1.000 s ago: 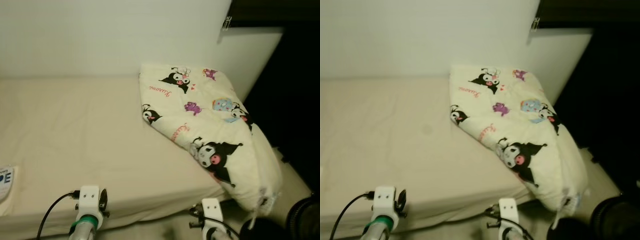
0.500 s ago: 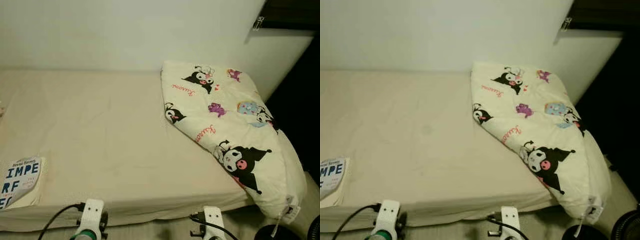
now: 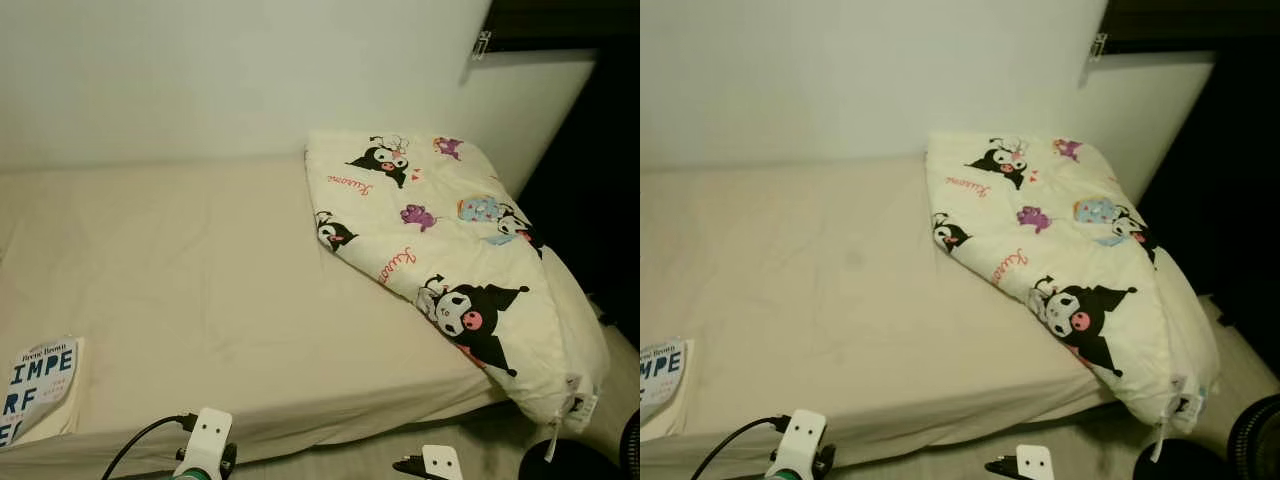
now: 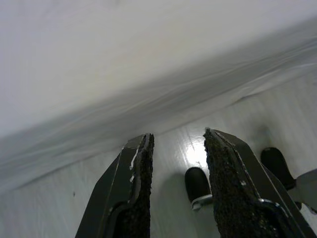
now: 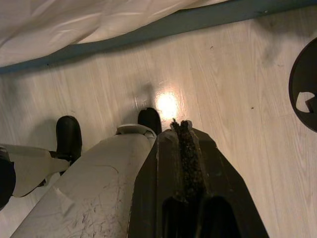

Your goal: Clean up the room

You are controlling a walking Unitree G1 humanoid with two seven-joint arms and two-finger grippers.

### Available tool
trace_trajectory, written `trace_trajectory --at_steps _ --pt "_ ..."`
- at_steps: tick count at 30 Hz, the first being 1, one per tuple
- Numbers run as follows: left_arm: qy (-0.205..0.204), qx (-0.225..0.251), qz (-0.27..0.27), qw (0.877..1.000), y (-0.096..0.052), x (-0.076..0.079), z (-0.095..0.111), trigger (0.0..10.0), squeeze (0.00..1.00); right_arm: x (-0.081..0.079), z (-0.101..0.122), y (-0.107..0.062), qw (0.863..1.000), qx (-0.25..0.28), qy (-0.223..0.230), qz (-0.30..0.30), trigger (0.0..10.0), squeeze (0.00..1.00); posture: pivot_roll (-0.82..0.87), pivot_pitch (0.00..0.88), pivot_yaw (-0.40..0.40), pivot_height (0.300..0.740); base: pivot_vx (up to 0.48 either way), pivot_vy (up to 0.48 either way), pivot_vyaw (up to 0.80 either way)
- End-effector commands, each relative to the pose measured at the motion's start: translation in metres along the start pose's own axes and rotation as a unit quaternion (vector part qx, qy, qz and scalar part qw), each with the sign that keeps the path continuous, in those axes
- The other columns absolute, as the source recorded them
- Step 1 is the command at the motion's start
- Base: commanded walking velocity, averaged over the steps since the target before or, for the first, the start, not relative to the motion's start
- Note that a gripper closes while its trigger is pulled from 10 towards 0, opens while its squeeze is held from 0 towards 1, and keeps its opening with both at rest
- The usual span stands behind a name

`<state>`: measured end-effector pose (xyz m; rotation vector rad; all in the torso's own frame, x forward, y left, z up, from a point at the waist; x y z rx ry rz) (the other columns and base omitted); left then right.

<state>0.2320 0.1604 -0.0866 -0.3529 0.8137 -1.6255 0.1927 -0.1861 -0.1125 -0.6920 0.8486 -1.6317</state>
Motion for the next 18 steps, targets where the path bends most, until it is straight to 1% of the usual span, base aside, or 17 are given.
trace_trajectory --at_steps 1,3,6,8,10,13,16,18 --pt "-0.007 -0.023 0.003 1.0 -0.003 -0.001 -0.012 10.0 0.0 0.004 -0.008 -0.001 1.0 -0.012 -0.002 -0.006 10.0 0.0 -0.07 0.0 0.093 0.74 0.0 0.0 0.0" --pt "-0.003 -0.019 0.005 1.0 -0.003 0.002 -0.012 10.0 0.0 0.005 -0.007 -0.001 1.0 -0.011 -0.019 -0.004 10.0 0.0 -0.08 0.0 0.088 0.74 0.0 0.0 0.0" --pt "-0.001 -0.017 0.006 1.0 -0.003 0.002 -0.011 10.0 0.0 0.005 -0.007 -0.001 1.0 -0.011 -0.027 -0.003 10.0 0.0 -0.08 0.0 0.088 0.74 0.0 0.0 0.0" --pt "0.007 -0.012 -0.009 1.0 -0.004 0.01 -0.012 10.0 0.0 0.007 -0.005 -0.001 0.999 -0.008 -0.035 -0.003 10.0 0.0 -0.08 0.0 0.075 0.74 0.0 0.0 0.0" --pt "0.01 -0.011 -0.018 1.0 -0.005 0.015 -0.013 10.0 0.0 0.009 -0.004 -0.001 0.999 -0.005 -0.042 -0.003 10.0 0.0 -0.07 0.0 0.072 0.74 0.0 0.0 0.0" --pt "0.015 -0.017 -0.01 1.0 -0.006 0.014 -0.017 10.0 0.0 0.012 -0.005 -0.001 0.999 -0.004 -0.047 -0.003 10.0 0.0 -0.06 0.0 0.078 0.74 0.0 0.0 0.0" --pt "-0.005 -0.019 0.008 1.0 -0.008 0.008 -0.021 10.0 0.0 0.014 -0.007 -0.002 0.999 0.0 -0.042 0.002 10.0 0.0 -0.06 0.0 0.092 0.74 0.0 0.0 0.0" --pt "-0.008 -0.015 0.012 1.0 -0.008 0.006 -0.02 10.0 0.0 0.013 -0.006 -0.002 0.999 0.001 -0.043 0.003 10.0 0.0 -0.06 0.0 0.092 0.74 0.0 0.0 0.0"
Point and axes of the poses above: a point about 5 cm out from each wrist's last joint towards the gripper, its own y axis pointing out of the wrist towards the gripper, its own z axis along the axis of the wrist's last joint, x = y × z, the point moved 3 cm from there along y, pointing out of the wrist towards the gripper, and after that the axes turned 9 degrees about y, right-handed, at the moved point
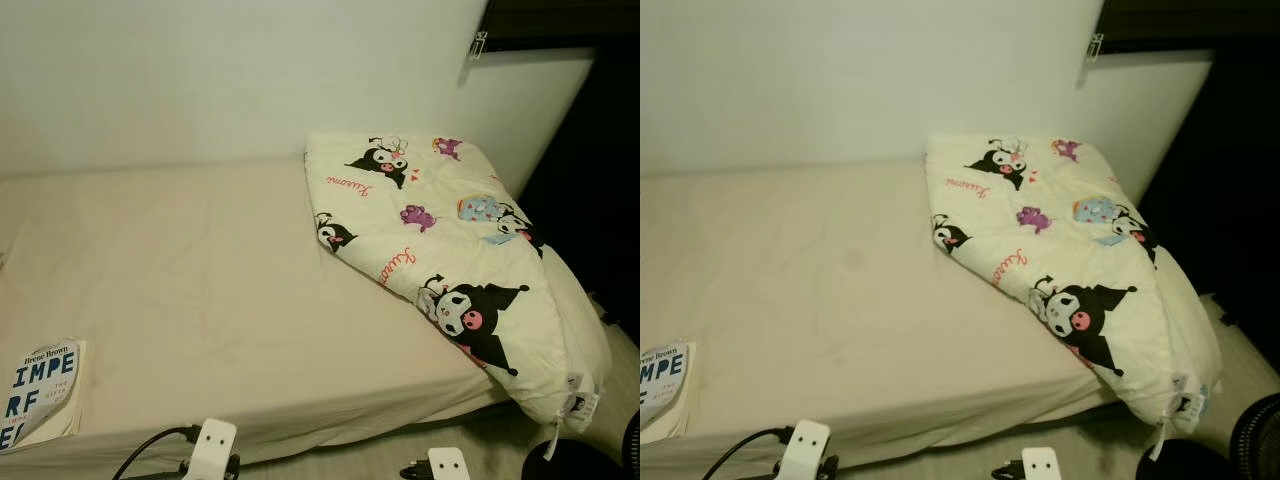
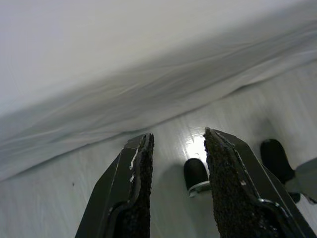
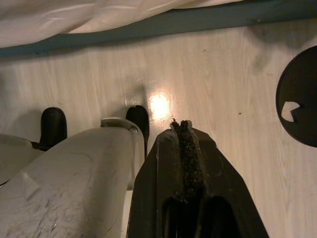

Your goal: Clean up the room

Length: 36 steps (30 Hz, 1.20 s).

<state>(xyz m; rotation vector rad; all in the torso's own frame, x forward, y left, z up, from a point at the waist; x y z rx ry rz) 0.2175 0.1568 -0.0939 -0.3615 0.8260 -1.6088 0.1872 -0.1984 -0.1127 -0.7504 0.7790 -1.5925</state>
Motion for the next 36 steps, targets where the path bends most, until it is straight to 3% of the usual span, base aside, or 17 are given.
trace_trajectory --at_steps 1,5,9,15,20,22,28,36 --pt "0.0 -0.008 0.014 1.0 -0.001 -0.009 -0.006 10.0 0.0 -0.006 -0.001 0.0 1.0 0.0 0.002 0.006 10.0 0.0 -0.07 0.0 0.083 0.74 0.0 0.0 0.0" --pt "0.01 -0.01 0.024 1.0 0.0 -0.019 -0.004 10.0 0.0 -0.014 0.004 0.001 1.0 0.004 0.003 0.012 10.0 0.0 -0.06 0.0 0.081 0.74 0.0 0.0 0.0" --pt "0.006 0.021 0.076 0.997 0.005 -0.055 0.021 10.0 0.0 -0.032 0.027 0.004 0.999 0.02 -0.01 0.038 10.0 0.0 0.01 0.0 0.046 0.74 0.0 0.0 0.0" --pt "-0.003 0.031 0.087 0.996 0.006 -0.06 0.027 10.0 0.0 -0.033 0.03 0.004 0.999 0.023 -0.016 0.044 10.0 0.0 0.01 0.0 0.046 0.74 0.0 0.0 0.0" --pt "0.007 0.009 0.073 0.997 0.008 -0.054 0.023 10.0 0.0 -0.014 0.019 0.004 1.0 0.008 0.006 0.026 10.0 0.0 -0.02 0.0 0.104 0.74 0.0 0.0 0.0" --pt "0.026 -0.002 0.049 0.998 0.008 -0.044 0.018 10.0 0.0 0.001 0.015 0.003 0.999 0.006 0.039 -0.005 10.0 0.0 -0.02 0.0 0.113 0.74 0.0 0.0 0.0" --pt "-0.006 0.005 0.071 0.997 0.011 -0.052 0.028 10.0 0.0 0.002 0.016 0.003 0.998 0.011 0.055 -0.01 10.0 0.0 -0.03 0.0 0.148 0.74 0.0 0.0 0.0" --pt "0.025 0.013 0.046 0.999 0.013 -0.043 0.035 10.0 0.0 -0.004 0.014 0.003 0.998 0.015 0.054 -0.008 10.0 0.0 -0.06 0.0 0.168 0.74 0.0 0.0 0.0"
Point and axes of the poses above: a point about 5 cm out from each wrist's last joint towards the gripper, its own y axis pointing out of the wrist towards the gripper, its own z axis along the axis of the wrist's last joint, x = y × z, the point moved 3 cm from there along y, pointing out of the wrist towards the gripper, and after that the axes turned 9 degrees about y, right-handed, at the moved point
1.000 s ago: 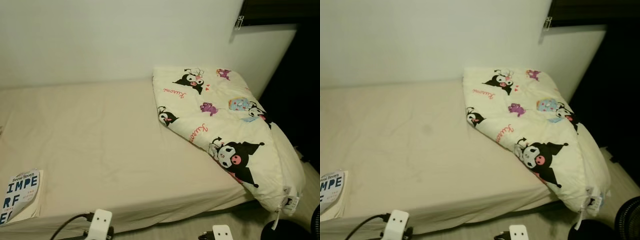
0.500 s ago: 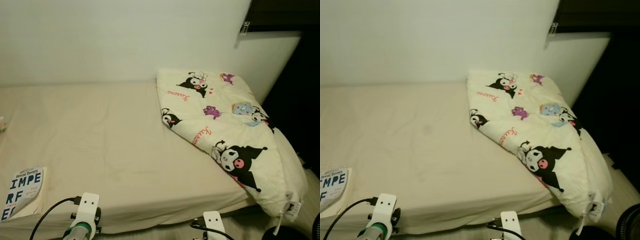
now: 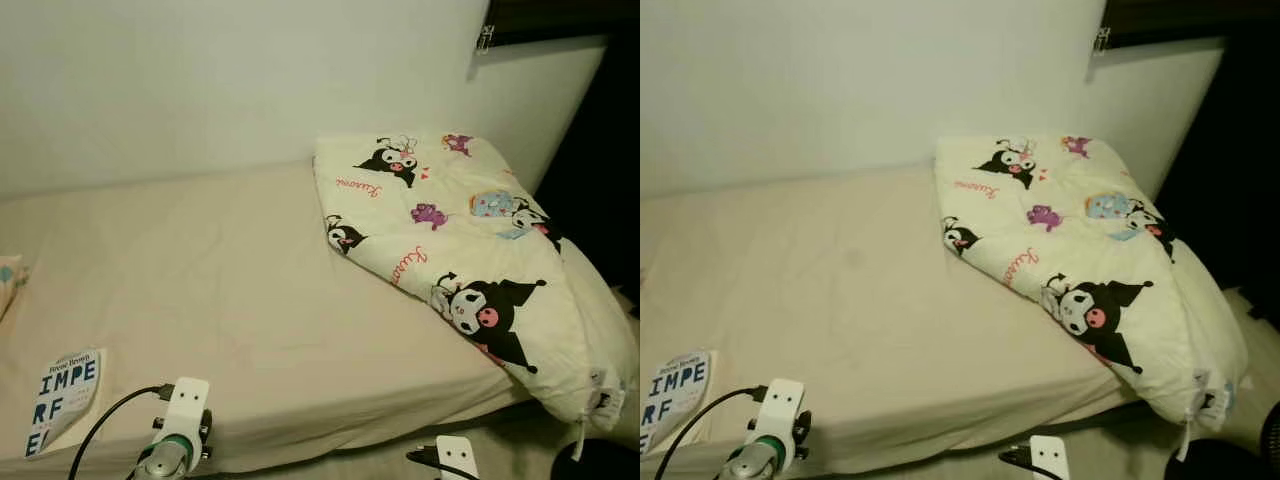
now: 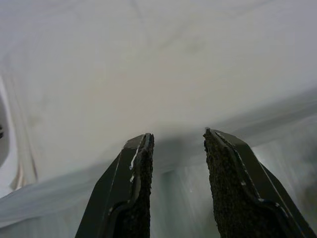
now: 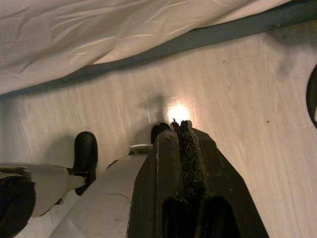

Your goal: Clean up the room

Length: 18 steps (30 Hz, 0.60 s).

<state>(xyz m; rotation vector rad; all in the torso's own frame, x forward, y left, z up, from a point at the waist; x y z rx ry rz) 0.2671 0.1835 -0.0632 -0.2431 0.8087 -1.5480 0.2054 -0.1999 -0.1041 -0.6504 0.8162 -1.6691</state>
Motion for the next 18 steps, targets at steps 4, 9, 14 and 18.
trace_trajectory --at_steps 4,9,14,18 --pt "-0.011 -0.026 0.015 0.999 -0.0034 -0.005 -0.0151 10.0 0.0 -0.0018 -0.0051 -0.0007 1.0 -0.007 -0.008 0.002 10.0 0.0 -0.03 0.0 0.125 0.74 0.0 0.0 0.0" --pt "-0.024 -0.03 0.021 0.999 -0.0043 -0.0024 -0.0174 10.0 0.0 -0.0013 -0.0034 -0.0002 1.0 -0.01 -0.022 0.006 10.0 0.0 -0.02 0.0 0.096 0.74 0.0 0.0 0.0" --pt "-0.047 -0.036 0.039 0.997 -0.005 -0.0054 -0.02 10.0 0.0 -0.0026 -0.0025 0.0002 0.999 -0.012 -0.035 0.011 10.0 0.0 -0.01 0.0 0.089 0.74 0.0 0.0 0.0" --pt "-0.039 -0.036 0.034 0.998 -0.0048 -0.0056 -0.0196 10.0 0.0 -0.003 -0.0054 -0.0002 0.999 -0.017 -0.039 0.012 10.0 0.0 -0.01 0.0 0.09 0.74 0.0 0.0 0.0"
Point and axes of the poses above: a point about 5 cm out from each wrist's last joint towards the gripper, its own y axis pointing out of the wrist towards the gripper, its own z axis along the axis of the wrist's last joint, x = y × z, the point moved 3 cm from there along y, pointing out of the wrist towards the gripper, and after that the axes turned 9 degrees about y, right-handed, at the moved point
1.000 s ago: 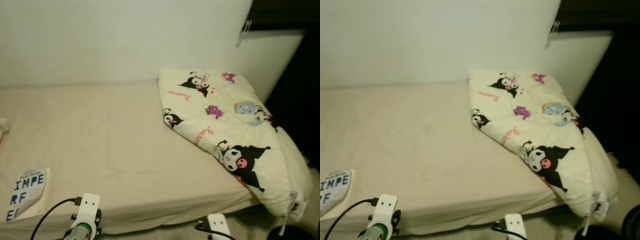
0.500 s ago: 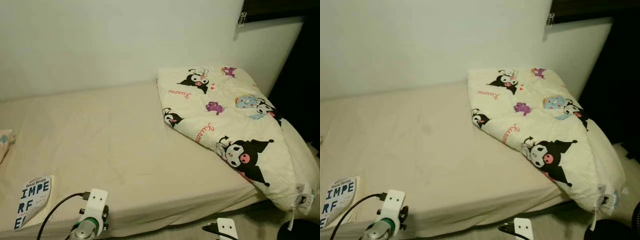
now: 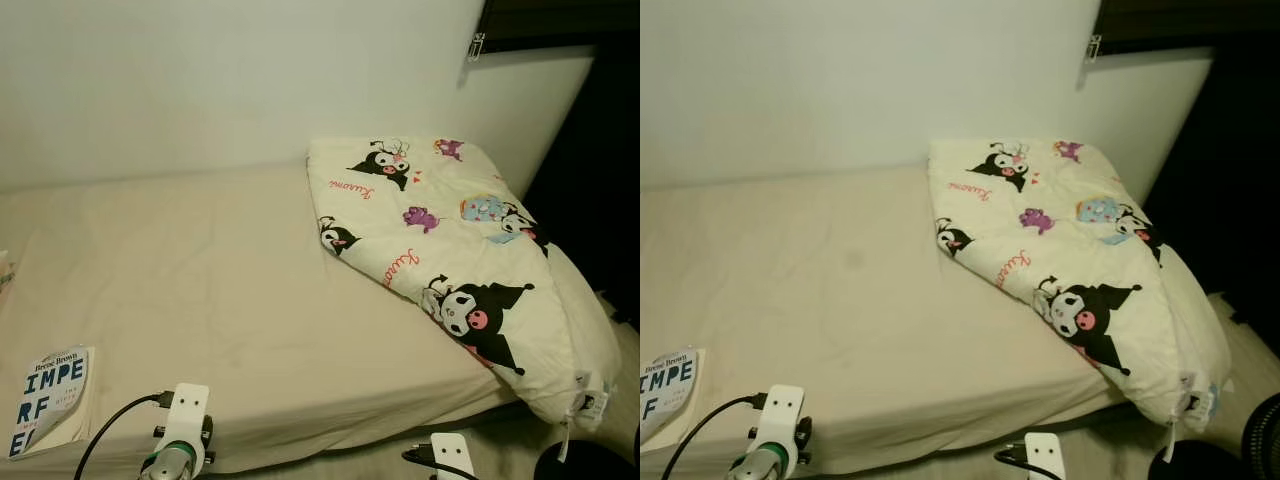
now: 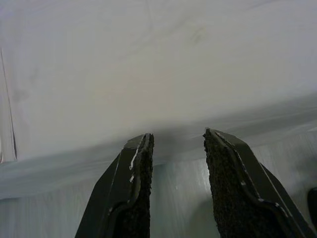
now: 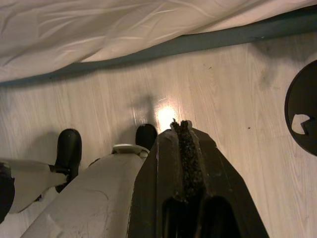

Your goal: Clean up the room

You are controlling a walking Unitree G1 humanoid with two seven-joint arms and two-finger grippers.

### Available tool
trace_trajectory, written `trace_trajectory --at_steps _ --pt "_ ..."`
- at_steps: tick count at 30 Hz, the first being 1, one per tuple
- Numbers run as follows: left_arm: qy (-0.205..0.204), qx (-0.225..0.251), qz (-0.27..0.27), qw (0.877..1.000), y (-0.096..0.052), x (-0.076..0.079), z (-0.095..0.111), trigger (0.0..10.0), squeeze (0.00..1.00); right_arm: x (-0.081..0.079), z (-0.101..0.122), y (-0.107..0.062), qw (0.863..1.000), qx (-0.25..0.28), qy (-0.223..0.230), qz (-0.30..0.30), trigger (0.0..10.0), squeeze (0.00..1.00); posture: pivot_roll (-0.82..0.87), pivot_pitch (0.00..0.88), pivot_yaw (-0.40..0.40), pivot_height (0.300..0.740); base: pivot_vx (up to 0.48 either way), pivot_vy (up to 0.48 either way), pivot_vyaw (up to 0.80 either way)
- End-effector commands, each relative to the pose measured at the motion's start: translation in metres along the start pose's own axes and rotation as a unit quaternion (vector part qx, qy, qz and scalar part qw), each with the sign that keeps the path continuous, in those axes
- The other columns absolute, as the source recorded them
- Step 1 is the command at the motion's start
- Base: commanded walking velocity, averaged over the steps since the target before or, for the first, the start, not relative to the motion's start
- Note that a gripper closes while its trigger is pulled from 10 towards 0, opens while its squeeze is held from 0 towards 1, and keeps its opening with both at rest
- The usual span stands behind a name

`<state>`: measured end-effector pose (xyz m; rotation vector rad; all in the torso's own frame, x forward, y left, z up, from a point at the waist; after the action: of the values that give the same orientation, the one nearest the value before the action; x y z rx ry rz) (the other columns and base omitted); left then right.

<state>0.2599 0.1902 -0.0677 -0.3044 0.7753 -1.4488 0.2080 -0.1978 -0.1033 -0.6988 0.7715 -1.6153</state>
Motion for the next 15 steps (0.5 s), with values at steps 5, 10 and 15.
trace_trajectory --at_steps 5,10,15 --pt "0.005 -0.015 -0.002 1.0 -0.002 -0.002 -0.01 10.0 0.0 0.004 -0.013 -0.002 1.0 -0.023 -0.006 0.001 10.0 0.0 -0.01 0.0 0.084 0.74 0.0 0.0 0.0" --pt "-0.004 -0.014 0.005 1.0 -0.002 -0.002 -0.01 10.0 0.0 0.011 -0.015 -0.002 1.0 -0.028 -0.011 0.0 10.0 0.0 -0.01 0.0 0.077 0.74 0.0 0.0 0.0" --pt "-0.008 -0.015 0.004 1.0 -0.002 -0.001 -0.01 10.0 0.0 0.014 -0.017 -0.003 0.999 -0.032 -0.012 0.001 10.0 0.0 -0.01 0.0 0.061 0.74 0.0 0.0 0.0"
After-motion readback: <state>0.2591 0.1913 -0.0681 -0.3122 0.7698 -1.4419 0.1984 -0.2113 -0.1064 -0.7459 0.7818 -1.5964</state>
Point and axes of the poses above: a point about 5 cm out from each wrist's last joint towards the gripper, its own y axis pointing out of the wrist towards the gripper, its own z axis along the axis of the wrist's last joint, x = y × z, the point moved 3 cm from there along y, pointing out of the wrist towards the gripper, and after that the axes turned 9 degrees about y, right-handed, at the moved point
